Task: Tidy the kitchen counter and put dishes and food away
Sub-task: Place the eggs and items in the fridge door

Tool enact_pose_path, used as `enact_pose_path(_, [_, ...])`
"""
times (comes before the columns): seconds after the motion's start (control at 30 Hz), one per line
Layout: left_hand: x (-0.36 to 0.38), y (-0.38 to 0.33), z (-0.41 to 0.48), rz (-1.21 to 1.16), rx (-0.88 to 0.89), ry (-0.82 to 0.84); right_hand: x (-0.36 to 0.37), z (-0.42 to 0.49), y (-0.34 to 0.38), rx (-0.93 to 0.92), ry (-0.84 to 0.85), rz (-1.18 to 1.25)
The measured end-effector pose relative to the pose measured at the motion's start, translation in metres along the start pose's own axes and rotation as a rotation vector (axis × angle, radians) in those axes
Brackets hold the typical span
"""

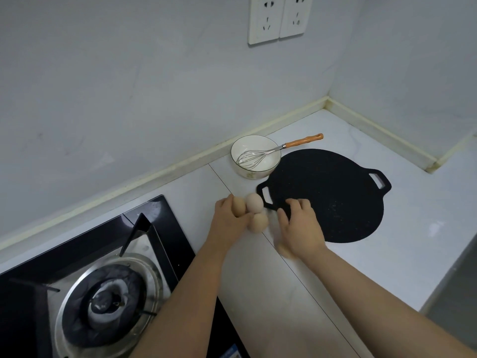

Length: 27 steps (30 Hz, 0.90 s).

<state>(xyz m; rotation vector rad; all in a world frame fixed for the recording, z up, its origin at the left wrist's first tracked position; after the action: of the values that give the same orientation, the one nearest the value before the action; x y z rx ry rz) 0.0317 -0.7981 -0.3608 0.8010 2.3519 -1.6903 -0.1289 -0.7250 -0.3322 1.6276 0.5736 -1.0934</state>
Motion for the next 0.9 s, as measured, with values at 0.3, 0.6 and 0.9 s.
enact_pose_path(0.3, [0.008,0.000,-0.010,0.057,0.014,0.001,0.014,-0.003,0.000,-0.040,-0.261,0.127])
enact_pose_path(0.6, [0.009,0.002,-0.004,0.077,0.018,0.045,-0.005,-0.018,-0.007,-0.115,0.348,-0.230])
enact_pose_path(0.9, [0.008,0.009,-0.001,-0.013,0.012,-0.014,0.004,0.003,0.000,-0.052,0.199,-0.039])
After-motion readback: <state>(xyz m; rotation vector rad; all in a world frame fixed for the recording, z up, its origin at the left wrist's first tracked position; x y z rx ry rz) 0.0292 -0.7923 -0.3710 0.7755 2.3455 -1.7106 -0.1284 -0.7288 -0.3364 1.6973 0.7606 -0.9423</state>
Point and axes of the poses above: each hand's wrist, its own z-axis towards the middle knuckle, its own x-axis out of the palm, y = z × x, the point moved 4 cm from there along z, towards the middle knuckle, and after that the axes turned 4 degrees about -x, right-handed, at the moved point
